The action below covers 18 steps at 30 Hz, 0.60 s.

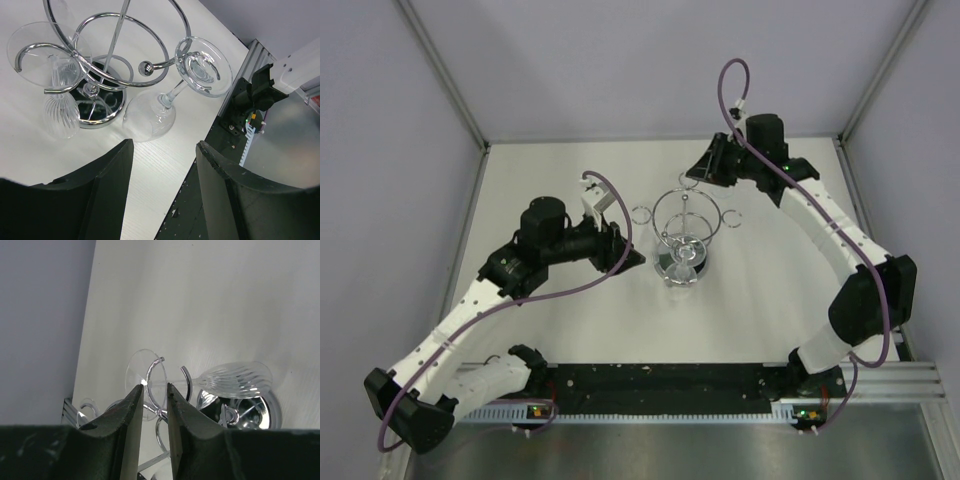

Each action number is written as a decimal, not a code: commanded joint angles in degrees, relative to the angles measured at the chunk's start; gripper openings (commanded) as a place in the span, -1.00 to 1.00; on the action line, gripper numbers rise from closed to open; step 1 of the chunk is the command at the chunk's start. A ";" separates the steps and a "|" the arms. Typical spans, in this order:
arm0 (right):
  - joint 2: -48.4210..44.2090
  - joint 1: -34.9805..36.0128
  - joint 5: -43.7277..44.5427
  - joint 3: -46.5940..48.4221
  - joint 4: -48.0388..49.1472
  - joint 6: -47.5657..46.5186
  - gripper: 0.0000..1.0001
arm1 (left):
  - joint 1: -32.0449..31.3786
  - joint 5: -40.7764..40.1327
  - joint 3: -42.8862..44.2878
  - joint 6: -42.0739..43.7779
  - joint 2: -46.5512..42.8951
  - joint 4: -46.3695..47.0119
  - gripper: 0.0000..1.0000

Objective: Take the wine glass off the wine glass rack

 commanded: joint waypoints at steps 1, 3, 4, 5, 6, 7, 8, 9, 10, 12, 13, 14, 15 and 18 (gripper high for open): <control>-1.64 1.42 -2.43 -1.00 4.51 2.06 -0.49 | 0.12 0.34 -0.31 -0.29 -0.22 1.02 0.18; -1.82 1.59 -2.70 -1.97 5.74 2.76 -0.51 | 0.12 0.25 -0.31 -0.20 -0.31 1.10 0.18; -1.82 1.51 -2.87 -2.41 6.27 3.11 -0.53 | 0.03 0.16 -0.31 -0.29 -0.31 1.11 0.18; -1.99 1.59 -2.96 -2.85 6.71 3.64 -0.53 | 0.12 0.16 -0.31 -0.29 -0.31 1.11 0.18; -2.08 1.59 -3.05 -3.12 6.97 3.82 -0.53 | 0.12 0.16 -0.31 -0.29 -0.40 1.02 0.18; -1.99 1.51 -3.05 -3.81 7.59 4.17 -0.54 | 0.12 0.25 -0.31 -0.29 -0.31 1.10 0.18; -2.34 1.51 -2.70 -4.17 7.85 4.43 -0.57 | 0.03 0.25 -0.31 -0.29 -0.31 1.02 0.18; -2.43 1.59 -2.35 -4.61 8.20 4.69 -0.63 | 0.12 0.33 -0.31 -0.29 -0.40 1.10 0.18; -2.52 1.59 -2.17 -4.70 8.38 4.78 -0.71 | 0.12 0.34 -0.31 -0.29 -0.40 1.11 0.18; -2.70 1.59 -1.82 -4.79 8.38 5.05 -0.90 | 0.12 0.34 -0.39 -0.29 -0.40 1.19 0.18; -2.78 1.51 -1.47 -4.88 8.30 4.96 -0.98 | 0.12 0.34 -0.31 -0.29 -0.31 1.02 0.18; -2.87 1.51 -1.21 -4.79 8.38 4.96 -1.00 | 0.03 0.42 -0.39 -0.29 -0.40 1.10 0.18; -3.22 1.51 -0.94 -4.88 8.21 5.05 -1.00 | 0.03 0.42 -0.31 -0.29 -0.22 1.02 0.18; -3.75 1.51 -0.50 -4.70 7.95 5.05 -1.00 | 0.03 0.42 -0.31 -0.29 -0.22 1.02 0.18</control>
